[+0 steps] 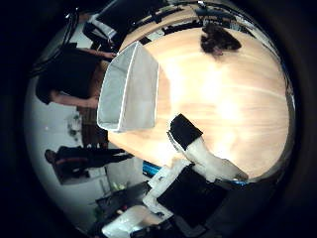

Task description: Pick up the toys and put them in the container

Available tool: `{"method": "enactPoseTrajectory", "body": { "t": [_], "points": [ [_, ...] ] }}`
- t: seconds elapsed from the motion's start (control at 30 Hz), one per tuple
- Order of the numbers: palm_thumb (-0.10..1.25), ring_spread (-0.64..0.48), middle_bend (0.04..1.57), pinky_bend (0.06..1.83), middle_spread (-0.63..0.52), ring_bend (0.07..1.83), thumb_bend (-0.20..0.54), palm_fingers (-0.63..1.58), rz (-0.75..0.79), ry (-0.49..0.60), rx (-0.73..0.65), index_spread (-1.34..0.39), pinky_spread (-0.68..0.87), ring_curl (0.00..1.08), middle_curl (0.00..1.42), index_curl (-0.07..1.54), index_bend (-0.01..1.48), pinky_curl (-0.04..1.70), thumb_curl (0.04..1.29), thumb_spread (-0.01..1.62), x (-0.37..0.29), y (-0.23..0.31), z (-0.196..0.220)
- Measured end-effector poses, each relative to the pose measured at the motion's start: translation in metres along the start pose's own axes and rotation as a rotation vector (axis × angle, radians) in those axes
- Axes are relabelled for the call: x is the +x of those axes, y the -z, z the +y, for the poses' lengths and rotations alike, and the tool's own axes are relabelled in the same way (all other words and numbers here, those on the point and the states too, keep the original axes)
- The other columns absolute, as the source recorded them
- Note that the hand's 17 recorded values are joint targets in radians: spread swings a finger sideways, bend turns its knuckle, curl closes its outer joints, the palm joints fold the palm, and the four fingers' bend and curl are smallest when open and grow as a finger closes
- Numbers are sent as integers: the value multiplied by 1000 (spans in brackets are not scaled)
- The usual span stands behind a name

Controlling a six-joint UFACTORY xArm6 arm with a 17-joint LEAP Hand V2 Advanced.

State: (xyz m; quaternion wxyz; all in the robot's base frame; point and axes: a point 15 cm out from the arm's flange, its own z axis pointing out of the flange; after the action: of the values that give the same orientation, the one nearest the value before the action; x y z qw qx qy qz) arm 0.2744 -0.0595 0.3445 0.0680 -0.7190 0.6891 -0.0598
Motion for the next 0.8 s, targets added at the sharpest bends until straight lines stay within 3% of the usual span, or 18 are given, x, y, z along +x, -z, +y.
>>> {"method": "enactPoseTrajectory", "body": {
  "t": [0.8],
  "points": [
    [434,-116,250,454,-162,441,-25,377,1,-73,-31,-470,257,236,361,281,156,220,283,1035,20,-18,4]
  ]
}}
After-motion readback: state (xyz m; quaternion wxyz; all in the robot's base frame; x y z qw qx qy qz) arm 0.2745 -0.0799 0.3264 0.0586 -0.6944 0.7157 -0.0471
